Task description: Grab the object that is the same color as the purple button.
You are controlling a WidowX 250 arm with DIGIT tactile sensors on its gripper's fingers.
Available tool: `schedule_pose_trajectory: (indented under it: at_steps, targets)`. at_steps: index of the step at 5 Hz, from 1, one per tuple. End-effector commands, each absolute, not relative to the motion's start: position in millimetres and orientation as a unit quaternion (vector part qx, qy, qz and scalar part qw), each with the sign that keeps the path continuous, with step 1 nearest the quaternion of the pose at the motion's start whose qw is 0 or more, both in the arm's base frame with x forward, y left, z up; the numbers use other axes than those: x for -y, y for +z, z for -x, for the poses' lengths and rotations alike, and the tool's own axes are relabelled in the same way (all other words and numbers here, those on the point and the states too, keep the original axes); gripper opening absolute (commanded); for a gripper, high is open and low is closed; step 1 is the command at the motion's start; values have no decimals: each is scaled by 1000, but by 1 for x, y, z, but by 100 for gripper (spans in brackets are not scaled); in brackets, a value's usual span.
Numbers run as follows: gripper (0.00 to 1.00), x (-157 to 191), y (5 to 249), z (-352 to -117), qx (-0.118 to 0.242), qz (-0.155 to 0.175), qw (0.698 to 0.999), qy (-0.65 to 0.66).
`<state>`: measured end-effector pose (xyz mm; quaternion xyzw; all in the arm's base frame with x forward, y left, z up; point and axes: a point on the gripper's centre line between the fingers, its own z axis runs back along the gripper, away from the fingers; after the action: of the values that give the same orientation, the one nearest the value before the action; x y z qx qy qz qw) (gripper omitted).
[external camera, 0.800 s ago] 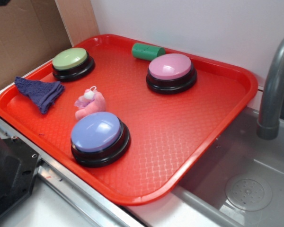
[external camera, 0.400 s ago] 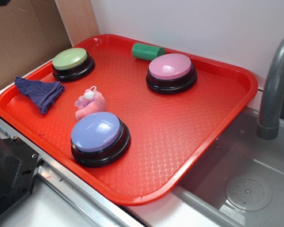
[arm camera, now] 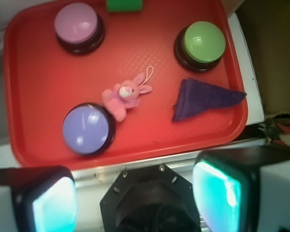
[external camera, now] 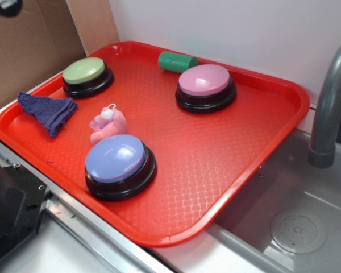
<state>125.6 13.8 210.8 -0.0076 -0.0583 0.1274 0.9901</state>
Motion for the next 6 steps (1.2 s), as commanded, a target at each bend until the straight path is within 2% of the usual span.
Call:
schedule_pose_trajectory:
  at_steps: [1, 2, 3, 4, 5, 6]
  targets:
    - [100, -61, 170, -146, 77, 13, 957, 278]
    - [100, -79, 144, -152, 102, 0, 933, 345]
    - [100, -102, 104, -156, 105, -9, 899, 425]
    - [100, -116, 80, -157, 101, -12, 887, 450]
    - [100, -121, 56, -162, 94, -22, 884, 457]
    - [100, -119, 41, -166, 89, -18, 887, 453]
